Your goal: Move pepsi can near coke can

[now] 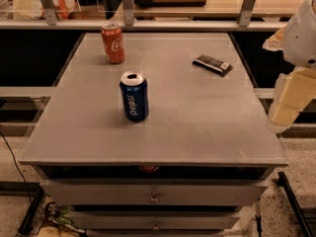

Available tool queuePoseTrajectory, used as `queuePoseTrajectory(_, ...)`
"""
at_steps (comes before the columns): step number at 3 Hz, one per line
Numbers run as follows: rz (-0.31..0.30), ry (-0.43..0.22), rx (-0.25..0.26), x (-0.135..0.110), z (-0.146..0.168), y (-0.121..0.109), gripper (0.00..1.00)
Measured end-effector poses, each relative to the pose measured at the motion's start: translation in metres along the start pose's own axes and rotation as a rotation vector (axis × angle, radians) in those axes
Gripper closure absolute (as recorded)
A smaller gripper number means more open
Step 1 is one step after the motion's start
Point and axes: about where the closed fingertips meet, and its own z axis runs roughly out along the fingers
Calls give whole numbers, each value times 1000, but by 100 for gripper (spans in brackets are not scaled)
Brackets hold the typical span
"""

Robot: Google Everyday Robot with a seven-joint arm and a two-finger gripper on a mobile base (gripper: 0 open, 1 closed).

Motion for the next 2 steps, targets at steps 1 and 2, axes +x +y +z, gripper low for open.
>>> queuePoseTrajectory(1, 0, 0, 0, 0, 0, 0, 0)
queuePoseTrajectory(2, 14, -15, -2, -5, 1, -1, 0)
